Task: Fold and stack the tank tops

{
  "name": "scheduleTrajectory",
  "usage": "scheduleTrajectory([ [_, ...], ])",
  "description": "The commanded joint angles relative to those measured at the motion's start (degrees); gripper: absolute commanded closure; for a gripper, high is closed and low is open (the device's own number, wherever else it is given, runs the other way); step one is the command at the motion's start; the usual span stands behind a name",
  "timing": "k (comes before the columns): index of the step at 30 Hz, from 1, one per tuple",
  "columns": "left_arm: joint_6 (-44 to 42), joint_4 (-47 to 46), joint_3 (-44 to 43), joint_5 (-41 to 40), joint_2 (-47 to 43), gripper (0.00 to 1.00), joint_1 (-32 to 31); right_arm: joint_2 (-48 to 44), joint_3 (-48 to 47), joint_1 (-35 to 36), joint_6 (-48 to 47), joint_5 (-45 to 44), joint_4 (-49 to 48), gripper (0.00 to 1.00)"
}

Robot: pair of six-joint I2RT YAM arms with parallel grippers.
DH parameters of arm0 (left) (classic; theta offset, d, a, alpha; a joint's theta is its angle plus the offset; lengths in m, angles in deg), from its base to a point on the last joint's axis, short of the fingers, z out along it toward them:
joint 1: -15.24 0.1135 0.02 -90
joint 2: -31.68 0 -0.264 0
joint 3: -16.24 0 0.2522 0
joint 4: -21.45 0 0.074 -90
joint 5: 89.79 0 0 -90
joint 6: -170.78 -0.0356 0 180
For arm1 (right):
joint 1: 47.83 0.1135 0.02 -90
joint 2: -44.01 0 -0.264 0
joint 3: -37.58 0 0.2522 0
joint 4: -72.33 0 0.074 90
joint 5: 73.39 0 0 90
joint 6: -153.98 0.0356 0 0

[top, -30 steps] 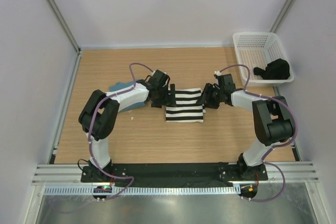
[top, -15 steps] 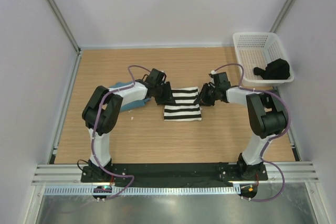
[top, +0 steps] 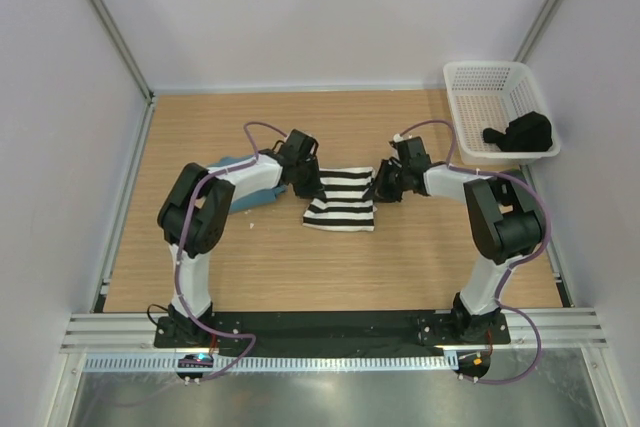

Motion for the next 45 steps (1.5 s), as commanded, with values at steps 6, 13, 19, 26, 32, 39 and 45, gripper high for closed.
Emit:
scheduleTrajectory([
  [6,-5.1,12.3,-8.2,-7.0,-8.9,1.0,1.2,-4.5,-9.0,3.4,1.5,-1.1,2.5,0.99],
  [13,-6.2,17.4,-11.8,-6.7,-13.3,1.0,4.4,-3.2,-16.6,5.6,2.4,-1.7,4.6,0.99],
  [19,-8.5,21.6,-15.5,-5.0,-14.8,1.0,10.5,-0.5,-24.9,7.6,2.8,-2.5,6.2,0.99],
  [26,-7.2,20.5,-8.8,-4.2,-20.3,1.0,16.2,6.4,-35.4,11.8,3.2,-2.2,5.6,0.99],
  [32,-6.9,19.2,-1.7,-5.1,-25.5,1.0,23.6,13.7,-41.8,15.3,4.1,-1.2,3.2,0.99],
  [39,-7.0,21.2,2.7,-8.9,-28.9,1.0,29.1,22.9,-50.5,19.9,7.0,0.2,1.1,0.99],
  [45,-7.7,21.3,4.3,-8.3,-27.4,1.0,34.3,27.8,-55.4,22.9,7.3,-1.6,0.9,0.99],
])
